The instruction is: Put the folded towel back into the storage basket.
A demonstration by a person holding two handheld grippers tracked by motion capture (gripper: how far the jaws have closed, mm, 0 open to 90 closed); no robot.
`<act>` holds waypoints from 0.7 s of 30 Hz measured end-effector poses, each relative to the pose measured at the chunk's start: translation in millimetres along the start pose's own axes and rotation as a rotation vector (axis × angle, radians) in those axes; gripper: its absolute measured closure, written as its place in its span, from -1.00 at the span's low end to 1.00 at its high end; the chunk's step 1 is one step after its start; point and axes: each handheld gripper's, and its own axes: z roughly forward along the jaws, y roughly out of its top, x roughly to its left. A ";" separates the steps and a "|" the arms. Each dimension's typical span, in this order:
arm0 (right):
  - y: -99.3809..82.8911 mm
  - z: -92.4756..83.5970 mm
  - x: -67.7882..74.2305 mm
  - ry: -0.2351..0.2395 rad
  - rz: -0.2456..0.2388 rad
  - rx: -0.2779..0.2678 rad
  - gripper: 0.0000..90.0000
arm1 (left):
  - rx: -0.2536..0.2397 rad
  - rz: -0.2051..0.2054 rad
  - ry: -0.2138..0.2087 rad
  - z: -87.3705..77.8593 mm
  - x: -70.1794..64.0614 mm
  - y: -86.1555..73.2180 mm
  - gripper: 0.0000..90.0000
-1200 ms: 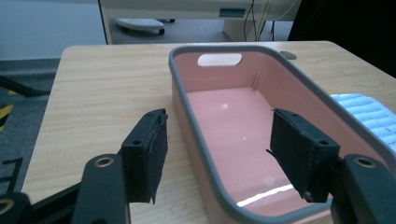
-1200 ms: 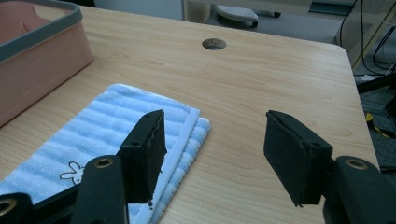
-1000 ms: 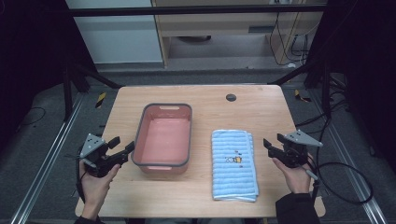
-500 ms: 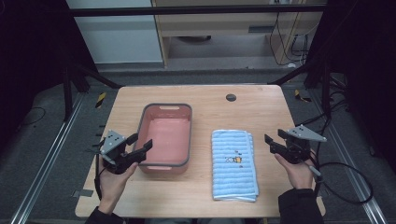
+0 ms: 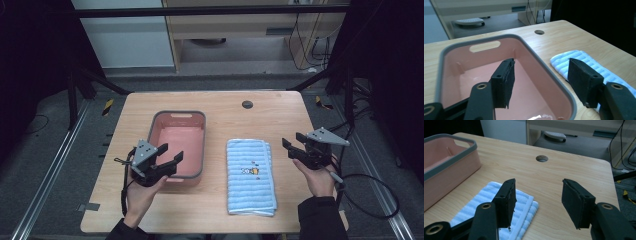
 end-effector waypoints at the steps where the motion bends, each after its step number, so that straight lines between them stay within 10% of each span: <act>1: 0.9 0.5 0.4 0.003 -0.001 -0.002 0.00 | 0.003 0.006 -0.004 1.9 -2.2 0.0 -0.15; 21: 10.2 21.5 -3.8 0.019 0.011 0.021 0.01 | 0.057 0.070 -0.107 34.9 -60.5 -7.6 -0.12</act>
